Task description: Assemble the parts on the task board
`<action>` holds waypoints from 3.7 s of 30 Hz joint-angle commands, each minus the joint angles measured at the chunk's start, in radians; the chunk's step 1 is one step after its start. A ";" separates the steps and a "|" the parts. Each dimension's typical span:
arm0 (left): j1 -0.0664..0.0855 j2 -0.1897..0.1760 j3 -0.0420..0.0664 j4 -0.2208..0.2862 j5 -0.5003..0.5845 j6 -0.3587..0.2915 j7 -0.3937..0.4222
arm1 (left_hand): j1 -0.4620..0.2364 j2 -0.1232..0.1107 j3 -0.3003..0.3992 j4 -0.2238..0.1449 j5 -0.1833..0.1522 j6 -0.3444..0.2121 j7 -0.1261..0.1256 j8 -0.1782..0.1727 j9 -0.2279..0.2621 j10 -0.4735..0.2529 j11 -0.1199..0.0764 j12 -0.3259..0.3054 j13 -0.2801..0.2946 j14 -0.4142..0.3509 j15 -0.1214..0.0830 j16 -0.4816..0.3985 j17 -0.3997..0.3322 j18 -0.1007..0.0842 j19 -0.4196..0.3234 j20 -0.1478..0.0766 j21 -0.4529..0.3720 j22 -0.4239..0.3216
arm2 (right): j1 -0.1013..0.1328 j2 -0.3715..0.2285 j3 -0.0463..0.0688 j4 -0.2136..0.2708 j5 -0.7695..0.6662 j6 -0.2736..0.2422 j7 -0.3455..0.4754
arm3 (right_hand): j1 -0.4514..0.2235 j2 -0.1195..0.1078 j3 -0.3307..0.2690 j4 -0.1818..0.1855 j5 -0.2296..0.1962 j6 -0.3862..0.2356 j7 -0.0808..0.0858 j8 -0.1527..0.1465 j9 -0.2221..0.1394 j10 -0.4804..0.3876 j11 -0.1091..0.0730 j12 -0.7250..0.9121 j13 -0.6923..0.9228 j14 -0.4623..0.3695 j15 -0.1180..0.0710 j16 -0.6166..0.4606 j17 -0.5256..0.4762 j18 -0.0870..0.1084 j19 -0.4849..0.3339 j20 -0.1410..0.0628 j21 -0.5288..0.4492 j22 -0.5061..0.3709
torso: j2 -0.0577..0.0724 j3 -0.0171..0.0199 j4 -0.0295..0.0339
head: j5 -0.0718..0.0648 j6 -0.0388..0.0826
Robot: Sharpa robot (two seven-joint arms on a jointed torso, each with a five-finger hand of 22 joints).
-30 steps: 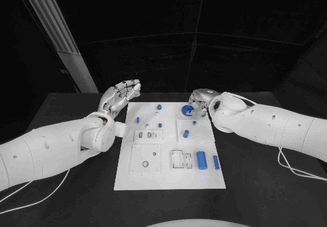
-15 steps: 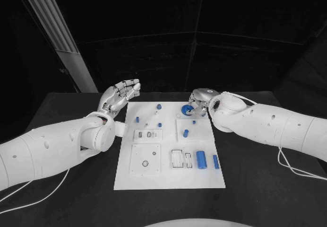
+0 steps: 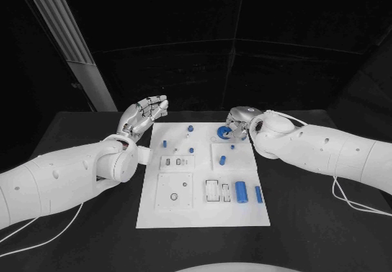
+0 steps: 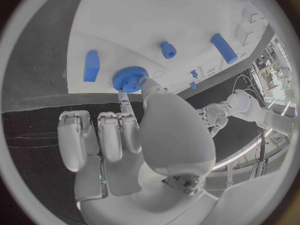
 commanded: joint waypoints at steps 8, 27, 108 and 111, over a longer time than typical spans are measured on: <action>0.001 0.001 0.001 0.001 -0.004 0.011 0.272 | 0.002 0.007 -0.008 0.000 0.005 -0.006 0.145 0.007 -0.001 -0.009 0.001 0.005 0.000 0.003 0.006 0.005 0.001 0.002 -0.006 0.001 0.001 0.000 | -0.001 -0.006 -0.001 0.007 0.013 -0.055 0.016 | 0.019 0.011 0.017 -0.033 0.038 0.031 -0.004 0.000 0.003 0.104 -0.010 0.003 0.263 0.106 -0.009 0.002 0.263 -0.008 0.106 -0.015 0.003 0.263 | 0.000 0.0003 0.0011 | 0.002 0.000; 0.001 0.007 0.001 -0.014 -0.004 0.012 0.271 | 0.002 0.007 -0.008 0.000 0.005 -0.006 0.145 0.007 -0.001 -0.009 0.001 0.005 0.000 0.003 0.006 0.005 0.001 0.002 -0.006 0.001 0.001 0.000 | 0.002 -0.065 0.002 0.143 0.125 -0.302 0.145 | 0.015 0.002 0.015 -0.039 0.034 0.043 -0.001 0.000 0.004 0.104 -0.008 0.003 0.263 0.106 -0.007 0.002 0.263 -0.008 0.106 -0.014 0.003 0.263 | -0.001 -0.0010 -0.0005 | 0.014 0.010; 0.000 0.016 0.001 -0.016 -0.004 0.015 0.275 | 0.005 0.011 -0.010 0.000 0.007 -0.010 0.145 0.011 -0.002 -0.011 0.001 0.007 0.000 0.002 0.006 0.006 0.001 0.002 -0.009 0.001 0.002 0.000 | -0.030 0.243 0.002 -0.107 -0.056 -0.064 0.110 | 0.013 0.014 0.029 -0.062 0.013 -0.010 0.009 -0.054 -0.010 0.104 0.002 0.003 0.263 0.106 -0.002 0.002 0.263 -0.008 0.106 -0.009 0.003 0.263 | -0.001 -0.0006 0.0001 | 0.054 -0.006; 0.000 0.016 0.001 -0.016 -0.004 0.015 0.275 | 0.005 0.011 -0.010 0.000 0.008 -0.011 0.145 0.012 -0.002 -0.011 0.001 0.007 0.000 0.002 0.006 0.006 0.000 0.002 -0.008 0.001 0.002 0.001 | -0.031 0.243 0.002 -0.108 -0.057 -0.059 0.105 | 0.012 0.014 0.029 -0.065 0.011 -0.017 0.009 -0.059 -0.010 0.104 0.002 0.003 0.263 0.106 -0.002 0.002 0.263 -0.008 0.106 -0.009 0.003 0.263 | 0.000 -0.0004 0.0006 | 0.053 -0.005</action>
